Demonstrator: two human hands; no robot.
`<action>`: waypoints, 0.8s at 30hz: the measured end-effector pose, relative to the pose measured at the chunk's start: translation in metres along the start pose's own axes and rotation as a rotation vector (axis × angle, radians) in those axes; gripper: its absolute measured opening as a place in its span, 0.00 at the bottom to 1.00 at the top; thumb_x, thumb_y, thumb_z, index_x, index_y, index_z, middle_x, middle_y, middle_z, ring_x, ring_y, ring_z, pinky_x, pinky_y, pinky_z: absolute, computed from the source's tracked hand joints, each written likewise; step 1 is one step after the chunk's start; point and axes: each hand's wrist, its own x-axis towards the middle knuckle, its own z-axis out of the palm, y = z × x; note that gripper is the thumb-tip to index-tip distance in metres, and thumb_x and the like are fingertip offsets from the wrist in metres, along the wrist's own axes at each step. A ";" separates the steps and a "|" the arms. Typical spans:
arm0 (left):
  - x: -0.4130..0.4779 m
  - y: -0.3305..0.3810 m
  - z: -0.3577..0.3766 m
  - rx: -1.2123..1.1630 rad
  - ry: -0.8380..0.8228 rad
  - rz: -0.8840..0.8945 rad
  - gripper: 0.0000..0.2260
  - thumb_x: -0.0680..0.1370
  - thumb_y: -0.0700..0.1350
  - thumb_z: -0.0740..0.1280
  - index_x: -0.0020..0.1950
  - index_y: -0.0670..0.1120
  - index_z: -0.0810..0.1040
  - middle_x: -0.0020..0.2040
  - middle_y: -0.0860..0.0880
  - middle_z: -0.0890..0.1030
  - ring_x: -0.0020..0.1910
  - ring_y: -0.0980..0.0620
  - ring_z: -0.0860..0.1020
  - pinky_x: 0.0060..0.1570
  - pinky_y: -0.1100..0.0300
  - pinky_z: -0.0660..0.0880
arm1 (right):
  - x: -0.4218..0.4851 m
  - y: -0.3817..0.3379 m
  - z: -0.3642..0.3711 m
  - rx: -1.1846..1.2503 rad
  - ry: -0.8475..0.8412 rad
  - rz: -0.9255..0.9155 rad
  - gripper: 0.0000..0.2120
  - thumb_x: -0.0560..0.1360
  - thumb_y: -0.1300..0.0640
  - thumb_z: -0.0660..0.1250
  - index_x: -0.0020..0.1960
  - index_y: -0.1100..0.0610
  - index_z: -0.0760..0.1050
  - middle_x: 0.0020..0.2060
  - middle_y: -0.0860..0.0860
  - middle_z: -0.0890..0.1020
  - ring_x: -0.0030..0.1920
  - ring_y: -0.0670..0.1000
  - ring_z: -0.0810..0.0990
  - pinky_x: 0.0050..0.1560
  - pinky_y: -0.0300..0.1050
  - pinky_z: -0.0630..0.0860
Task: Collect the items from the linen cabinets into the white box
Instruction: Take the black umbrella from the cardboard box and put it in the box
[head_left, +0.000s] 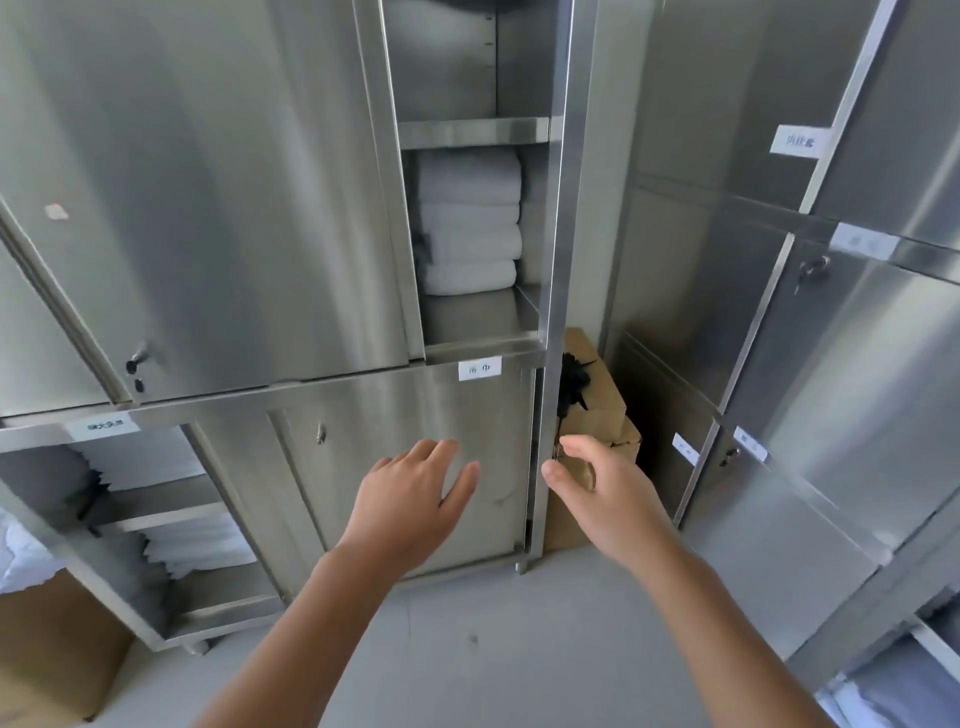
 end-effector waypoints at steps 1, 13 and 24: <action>0.018 0.000 0.004 0.010 0.018 -0.010 0.21 0.81 0.62 0.49 0.63 0.53 0.71 0.57 0.54 0.79 0.47 0.48 0.79 0.42 0.58 0.66 | 0.017 0.005 -0.005 -0.009 -0.009 -0.010 0.27 0.79 0.35 0.61 0.74 0.45 0.69 0.70 0.42 0.76 0.70 0.45 0.72 0.65 0.45 0.71; 0.149 -0.048 0.094 0.008 -0.015 -0.120 0.19 0.80 0.62 0.49 0.58 0.53 0.73 0.51 0.55 0.79 0.45 0.49 0.78 0.40 0.59 0.64 | 0.204 0.060 0.029 -0.027 -0.110 0.027 0.28 0.79 0.34 0.60 0.74 0.46 0.69 0.70 0.40 0.75 0.71 0.44 0.71 0.68 0.49 0.70; 0.275 -0.098 0.207 -0.071 -0.183 -0.069 0.19 0.80 0.61 0.49 0.54 0.51 0.72 0.47 0.53 0.78 0.44 0.47 0.78 0.40 0.57 0.67 | 0.336 0.130 0.104 0.200 -0.120 0.363 0.30 0.76 0.35 0.64 0.73 0.48 0.71 0.68 0.44 0.77 0.68 0.45 0.75 0.67 0.48 0.71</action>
